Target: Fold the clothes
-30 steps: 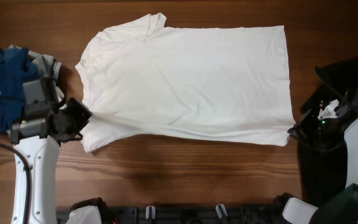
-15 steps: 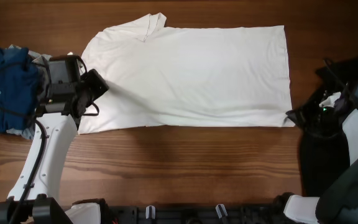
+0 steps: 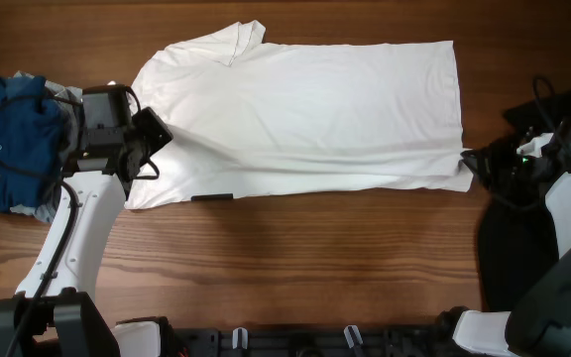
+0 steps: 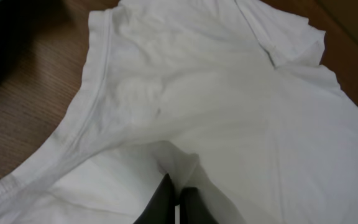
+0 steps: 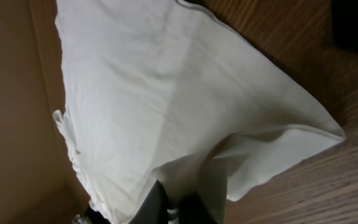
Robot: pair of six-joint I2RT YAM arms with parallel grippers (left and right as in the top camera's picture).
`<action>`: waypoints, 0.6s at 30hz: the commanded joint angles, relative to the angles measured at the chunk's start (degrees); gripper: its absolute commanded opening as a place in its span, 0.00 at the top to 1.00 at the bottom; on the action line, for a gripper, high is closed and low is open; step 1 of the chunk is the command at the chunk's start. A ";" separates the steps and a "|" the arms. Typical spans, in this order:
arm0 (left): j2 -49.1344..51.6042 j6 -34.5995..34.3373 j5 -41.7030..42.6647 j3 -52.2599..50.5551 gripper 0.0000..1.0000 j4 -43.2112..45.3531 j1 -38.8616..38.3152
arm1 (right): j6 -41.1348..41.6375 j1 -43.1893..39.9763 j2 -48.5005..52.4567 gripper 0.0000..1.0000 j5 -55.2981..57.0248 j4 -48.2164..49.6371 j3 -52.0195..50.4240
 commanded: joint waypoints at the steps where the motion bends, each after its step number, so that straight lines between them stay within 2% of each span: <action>1: 0.37 0.87 -1.62 0.76 0.96 1.16 -0.22 | 3.45 -0.11 1.16 0.94 -1.03 1.75 0.81; 2: 0.37 0.90 -1.62 0.76 0.94 1.16 -0.22 | 3.48 -0.11 1.16 0.86 -1.07 1.99 0.81; 3: 0.37 0.90 -1.62 0.76 0.89 1.14 -0.22 | 3.06 -0.11 1.16 0.72 -1.42 2.75 0.81; 4: 0.37 0.90 -1.62 0.76 0.76 1.07 -0.22 | -1.55 -0.11 1.16 0.54 -2.08 4.37 0.81; 5: 0.37 0.90 -1.62 0.76 0.69 0.79 -0.22 | -6.01 -0.13 1.16 0.48 -1.97 4.74 0.81; 7: 0.37 0.94 -1.64 0.76 0.58 -0.52 -0.22 | -10.91 -0.13 1.16 0.47 -0.39 1.79 0.81; 13: 0.37 0.92 -1.62 0.76 0.51 -5.66 -0.22 | -21.27 2.67 1.77 0.48 6.56 -7.10 0.79; 16: 0.68 0.92 -1.57 0.74 0.48 -8.00 -0.22 | -20.98 7.08 3.67 0.48 12.44 -6.29 0.79; 18: 1.03 0.90 -1.25 0.76 0.46 -9.22 -0.24 | -20.87 9.31 5.55 0.53 15.43 -4.96 0.79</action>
